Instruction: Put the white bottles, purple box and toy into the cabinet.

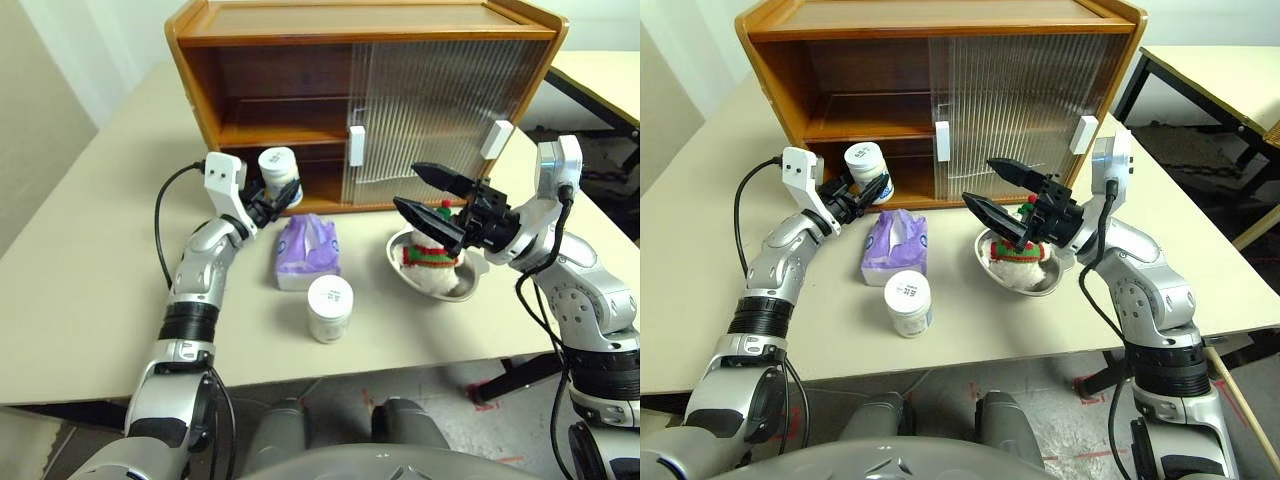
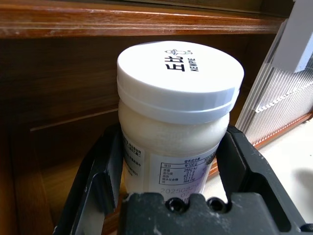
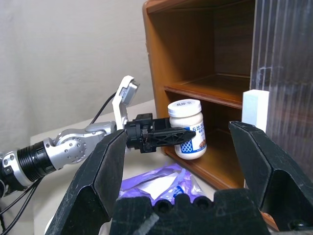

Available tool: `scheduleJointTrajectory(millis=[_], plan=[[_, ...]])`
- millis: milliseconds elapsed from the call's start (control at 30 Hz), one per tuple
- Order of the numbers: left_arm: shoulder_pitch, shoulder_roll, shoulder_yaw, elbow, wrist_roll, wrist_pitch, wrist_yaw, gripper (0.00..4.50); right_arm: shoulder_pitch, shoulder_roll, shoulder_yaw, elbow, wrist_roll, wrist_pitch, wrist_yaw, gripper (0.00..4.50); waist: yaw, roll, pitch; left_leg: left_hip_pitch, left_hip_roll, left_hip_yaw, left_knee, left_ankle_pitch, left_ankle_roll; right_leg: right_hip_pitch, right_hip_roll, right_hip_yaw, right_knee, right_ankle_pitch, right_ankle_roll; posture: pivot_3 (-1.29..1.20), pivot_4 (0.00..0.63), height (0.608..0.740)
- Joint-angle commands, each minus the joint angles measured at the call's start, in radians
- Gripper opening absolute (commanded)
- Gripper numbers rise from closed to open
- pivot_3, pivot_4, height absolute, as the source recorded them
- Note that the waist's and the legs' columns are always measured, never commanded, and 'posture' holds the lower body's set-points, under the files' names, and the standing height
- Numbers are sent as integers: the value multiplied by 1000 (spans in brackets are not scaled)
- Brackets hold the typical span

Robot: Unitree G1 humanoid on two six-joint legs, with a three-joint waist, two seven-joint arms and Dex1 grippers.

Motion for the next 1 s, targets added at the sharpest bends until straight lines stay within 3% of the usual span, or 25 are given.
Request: scheduleJointTrajectory(millis=[33,733,1000], plan=[[-15,-7,-1,42,28,-39,29,3061,6,-5,-21,-15,4,-11,-3,4500,-2,0,0,0,0,0,0,0,0,0,0,0,0,0,0,-10,0,740],[-207,-116,26,365,100,-190,275,3061,10,-10,-21,-23,9,-5,-7,4500,5,0,0,-1,-2,0,0,0,0,0,0,1,-1,1,2,-17,0,740],[-288,-135,21,535,136,-260,291,3061,12,-9,-19,-25,9,-4,-10,4500,6,-1,1,-2,-4,0,0,0,0,0,0,1,-2,1,3,-23,0,740]])
